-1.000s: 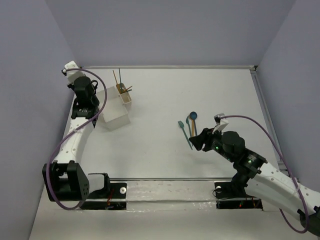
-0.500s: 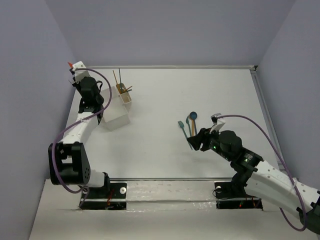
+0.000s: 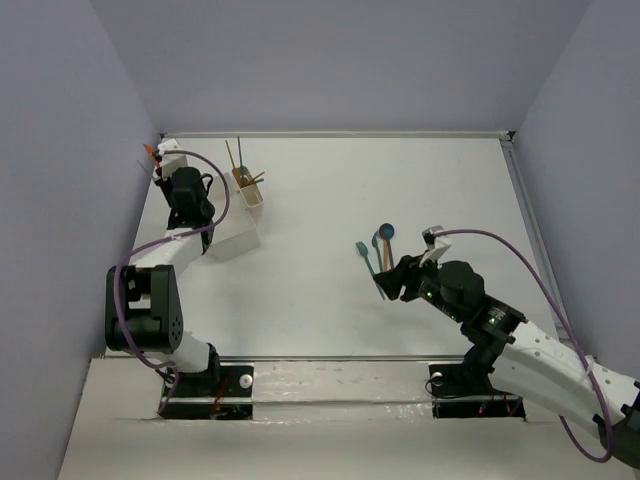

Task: Sort the eating utensils into containers

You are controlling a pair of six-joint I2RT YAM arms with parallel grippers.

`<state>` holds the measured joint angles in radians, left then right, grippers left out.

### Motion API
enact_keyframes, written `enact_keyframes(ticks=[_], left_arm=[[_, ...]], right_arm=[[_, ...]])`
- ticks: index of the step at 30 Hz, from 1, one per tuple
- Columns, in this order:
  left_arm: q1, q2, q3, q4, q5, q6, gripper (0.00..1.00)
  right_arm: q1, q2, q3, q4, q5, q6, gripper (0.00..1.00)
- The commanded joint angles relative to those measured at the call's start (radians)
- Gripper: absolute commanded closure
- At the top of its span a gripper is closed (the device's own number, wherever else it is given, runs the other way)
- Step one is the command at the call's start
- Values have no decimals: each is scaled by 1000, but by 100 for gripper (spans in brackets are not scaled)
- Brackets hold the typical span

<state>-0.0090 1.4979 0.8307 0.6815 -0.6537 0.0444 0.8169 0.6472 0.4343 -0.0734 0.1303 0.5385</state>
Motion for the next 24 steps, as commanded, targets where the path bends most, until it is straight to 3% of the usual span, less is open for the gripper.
enact_keyframes(ticks=[1,7,11,12,16,24], left_arm=[[4,-1,-22,104,-53,5,100],[-6,-1,-39,131,-69,6,100],[-29,1,-54,141,-86,2,90],[-38,-1,-54,139,-89,2,86],[-49,-22,-56,136,-106,6,55],[-83,-152,-9,49,-69,-38,28]], right_arm=[[-1,-9,-2,63,-1,-14,43],[-1,-21,-9,63,-1,-6,43],[-1,-26,-9,63,2,0,43],[-1,-26,-6,60,3,1,43],[-1,-27,10,20,37,5,43],[-1,29,70,-117,115,34,43]])
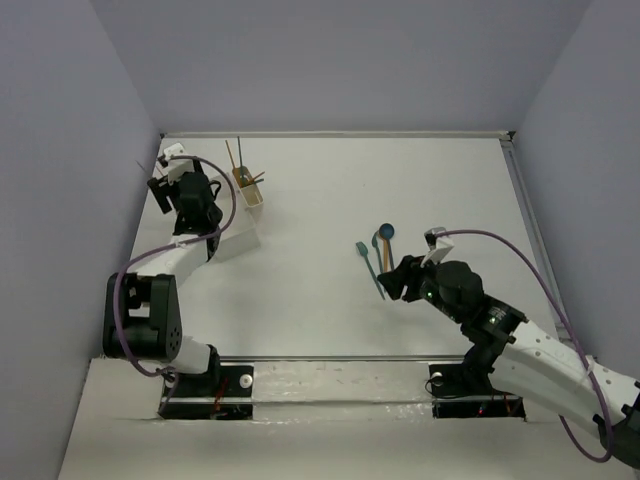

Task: Sort the eating utensils into containers

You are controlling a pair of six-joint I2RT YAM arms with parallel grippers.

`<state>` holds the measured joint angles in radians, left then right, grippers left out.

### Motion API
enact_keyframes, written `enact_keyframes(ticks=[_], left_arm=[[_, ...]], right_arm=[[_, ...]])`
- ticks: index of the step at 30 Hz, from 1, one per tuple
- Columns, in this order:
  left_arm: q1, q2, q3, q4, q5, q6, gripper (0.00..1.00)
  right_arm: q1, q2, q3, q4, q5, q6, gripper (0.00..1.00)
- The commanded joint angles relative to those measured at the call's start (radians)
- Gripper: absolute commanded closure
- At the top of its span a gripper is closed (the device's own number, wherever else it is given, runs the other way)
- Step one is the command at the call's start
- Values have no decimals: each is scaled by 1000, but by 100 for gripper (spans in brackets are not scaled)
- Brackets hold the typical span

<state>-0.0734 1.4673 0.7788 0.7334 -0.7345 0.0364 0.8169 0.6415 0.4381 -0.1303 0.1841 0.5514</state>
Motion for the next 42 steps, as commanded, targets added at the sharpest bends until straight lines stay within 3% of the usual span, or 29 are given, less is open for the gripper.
enact_keyframes(ticks=[1,7,10,13,17,23,32,42], left_arm=[[-43,-142,68,-17,26,-32,23],[-150,-347,206,-230,167,-185,13],[-192,-464,235,-357,282,-249,8],[-192,-576,263,-542,468,-329,3],[-192,-744,241,-733,617,-355,1],[-192,-990,110,-931,702,-336,1],[-192,-1144,-18,-951,716,-309,1],[-232,-1228,-93,-896,698,-310,1]], right_arm=[[-1,50,73,-71,72,21,43],[-1,228,171,-149,117,15,44],[-10,302,236,-164,124,-7,45],[-34,436,304,-177,121,-31,52],[-73,570,384,-198,56,-86,56],[-117,733,493,-246,-14,-146,57],[-136,989,642,-292,-37,-183,57],[-154,1127,691,-305,5,-169,55]])
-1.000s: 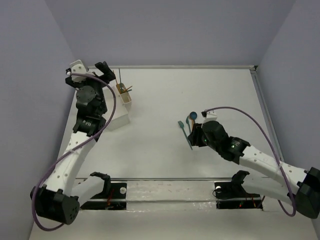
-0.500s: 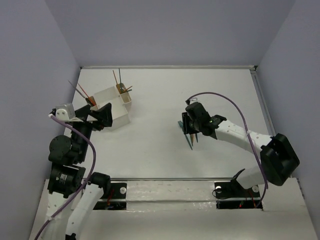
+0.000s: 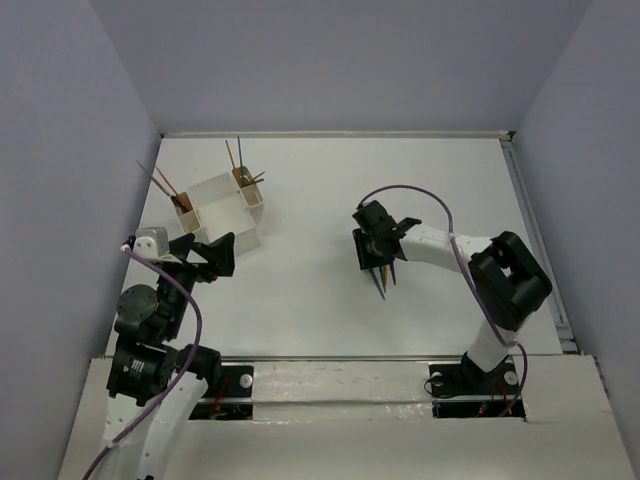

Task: Sort the eating utensils into containers

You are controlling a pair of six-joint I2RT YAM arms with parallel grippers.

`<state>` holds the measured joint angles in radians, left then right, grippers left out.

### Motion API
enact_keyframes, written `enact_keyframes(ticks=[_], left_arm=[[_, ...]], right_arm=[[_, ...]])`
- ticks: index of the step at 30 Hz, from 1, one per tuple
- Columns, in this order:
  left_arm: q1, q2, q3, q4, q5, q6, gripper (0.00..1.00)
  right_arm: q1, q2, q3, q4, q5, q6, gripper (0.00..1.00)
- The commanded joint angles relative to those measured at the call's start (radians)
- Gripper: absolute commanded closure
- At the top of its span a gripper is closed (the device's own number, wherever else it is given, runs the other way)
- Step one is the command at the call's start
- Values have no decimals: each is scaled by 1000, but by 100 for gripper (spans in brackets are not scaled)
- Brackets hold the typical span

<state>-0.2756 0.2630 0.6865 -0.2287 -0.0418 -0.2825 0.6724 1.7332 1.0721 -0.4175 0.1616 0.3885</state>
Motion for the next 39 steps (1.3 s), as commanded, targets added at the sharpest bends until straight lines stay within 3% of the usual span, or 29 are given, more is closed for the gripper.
enact_keyframes(ticks=[1,10,14,18,27,39], left_arm=[[-30,-24,-1,69,5,9,1],[-57,-25,-7,71,11,16,1],[-66,-28,-5,68,2,16,1],[-66,-33,-5,69,-1,17,1],[-76,-31,-2,63,-24,13,1],[-85,-41,11,43,-95,0,1]], right_arm=[[-10,45,63,-18,27,-7,55],[-19,130,146,6,23,-16,58],[-19,149,155,11,9,-8,83],[-19,115,134,66,-17,1,100],[38,-20,166,72,-5,-7,100],[213,-144,219,287,-59,4,100]])
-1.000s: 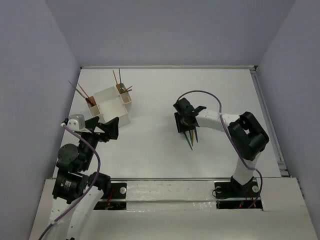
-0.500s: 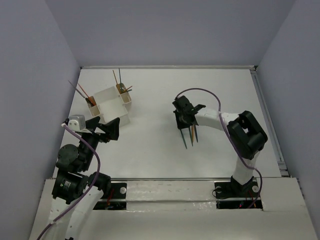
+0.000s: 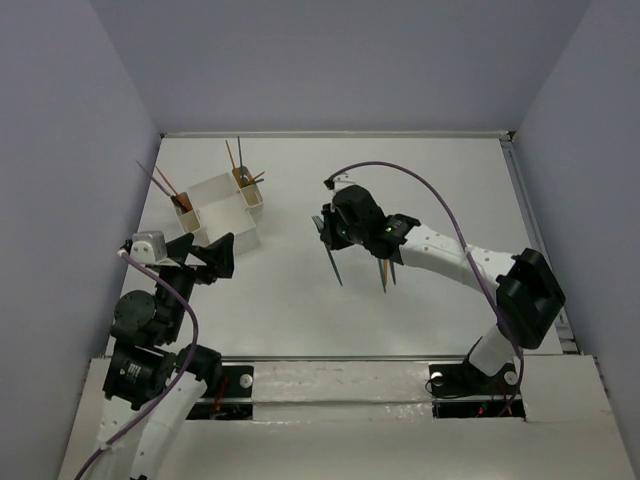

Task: Sort the eating utensils into containers

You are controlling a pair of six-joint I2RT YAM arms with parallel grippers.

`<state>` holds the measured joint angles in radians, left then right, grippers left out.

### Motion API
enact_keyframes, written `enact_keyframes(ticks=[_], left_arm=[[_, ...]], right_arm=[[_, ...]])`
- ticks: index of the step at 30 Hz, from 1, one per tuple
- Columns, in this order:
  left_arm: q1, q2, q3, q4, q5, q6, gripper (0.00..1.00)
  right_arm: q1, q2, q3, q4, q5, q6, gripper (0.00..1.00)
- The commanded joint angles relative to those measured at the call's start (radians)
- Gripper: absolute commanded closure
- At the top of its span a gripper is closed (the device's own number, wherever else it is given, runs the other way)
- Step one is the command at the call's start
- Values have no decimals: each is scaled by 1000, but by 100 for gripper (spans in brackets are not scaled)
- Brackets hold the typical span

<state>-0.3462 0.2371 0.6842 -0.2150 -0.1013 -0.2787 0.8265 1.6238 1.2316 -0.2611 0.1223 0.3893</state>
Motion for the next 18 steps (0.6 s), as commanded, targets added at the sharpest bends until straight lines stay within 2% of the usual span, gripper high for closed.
enact_keyframes(ticks=[1,14,18], left_arm=[[-14,-16,14,29,-41,-4,1],[-14,-24,26,5,-149,-19,1],[-14,-35,29,-1,-193,-24,1]], right_arm=[[68,-36,65,146,-21,5,100],[163,15,190,256,-72,-4,100],[194,40,209,342,-98,0,100]])
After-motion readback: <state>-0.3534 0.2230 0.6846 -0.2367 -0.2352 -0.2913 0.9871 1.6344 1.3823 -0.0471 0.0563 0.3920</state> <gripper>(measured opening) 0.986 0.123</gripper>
